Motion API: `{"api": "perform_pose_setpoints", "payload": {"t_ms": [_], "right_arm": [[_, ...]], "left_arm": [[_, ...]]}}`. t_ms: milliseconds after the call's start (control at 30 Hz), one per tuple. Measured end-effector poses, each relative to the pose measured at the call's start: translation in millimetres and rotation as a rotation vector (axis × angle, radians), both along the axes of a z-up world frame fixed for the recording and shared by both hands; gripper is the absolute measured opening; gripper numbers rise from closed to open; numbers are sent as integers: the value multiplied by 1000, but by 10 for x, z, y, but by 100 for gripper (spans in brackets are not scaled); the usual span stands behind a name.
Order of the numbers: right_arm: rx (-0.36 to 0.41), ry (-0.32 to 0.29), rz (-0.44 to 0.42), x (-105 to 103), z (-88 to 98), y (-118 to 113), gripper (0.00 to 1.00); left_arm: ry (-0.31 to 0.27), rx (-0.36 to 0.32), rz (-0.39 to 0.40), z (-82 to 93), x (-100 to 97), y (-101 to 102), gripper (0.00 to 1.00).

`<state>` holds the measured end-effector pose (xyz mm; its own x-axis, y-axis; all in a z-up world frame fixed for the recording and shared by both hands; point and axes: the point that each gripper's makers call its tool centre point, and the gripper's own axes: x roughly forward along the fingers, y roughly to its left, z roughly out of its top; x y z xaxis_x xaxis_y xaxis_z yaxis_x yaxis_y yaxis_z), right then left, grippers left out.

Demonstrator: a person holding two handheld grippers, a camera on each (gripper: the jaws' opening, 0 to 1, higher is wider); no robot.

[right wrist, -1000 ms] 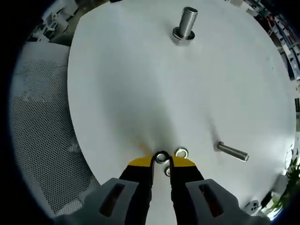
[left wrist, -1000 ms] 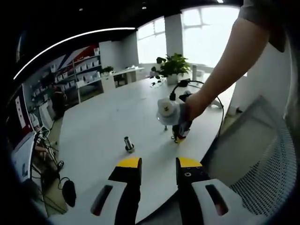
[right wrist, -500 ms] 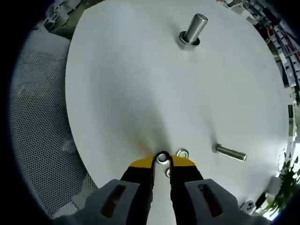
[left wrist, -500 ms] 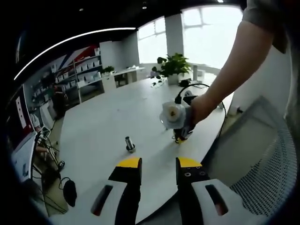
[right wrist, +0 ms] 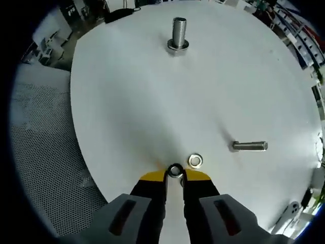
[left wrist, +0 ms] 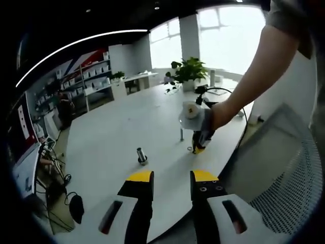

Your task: Place the washer onto the threaded stud by aligning its center hole with the stud, sliding it down to the base, and recovering from edge contact or off-axis alignment until the washer reaches the visible bottom stop.

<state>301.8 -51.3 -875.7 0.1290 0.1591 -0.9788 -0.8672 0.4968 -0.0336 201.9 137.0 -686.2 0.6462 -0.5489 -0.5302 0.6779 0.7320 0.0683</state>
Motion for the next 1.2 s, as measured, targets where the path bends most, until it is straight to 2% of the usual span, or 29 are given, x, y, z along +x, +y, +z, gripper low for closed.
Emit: {"api": "perform_pose_setpoints", "payload": {"t_ms": [300,533,767,1000,1200], "right_arm": [[40,-4,-59,59,105,-54,13],[63,-35,-60,110,220,-69,13],[104,-84,-95,290,432,-112,13],[121,-125,-113,466,563,-179,13],[144,-120,-146,558,616,-199,13]], "left_arm": [[-1,-1,-3,4,1,-7,27],[-2,0,-3,5,1,-4,27],[-3,1,-5,6,2,-6,27],[-6,-1,0,13,7,2,27],[-10,-1,0,19,11,2,27]]}}
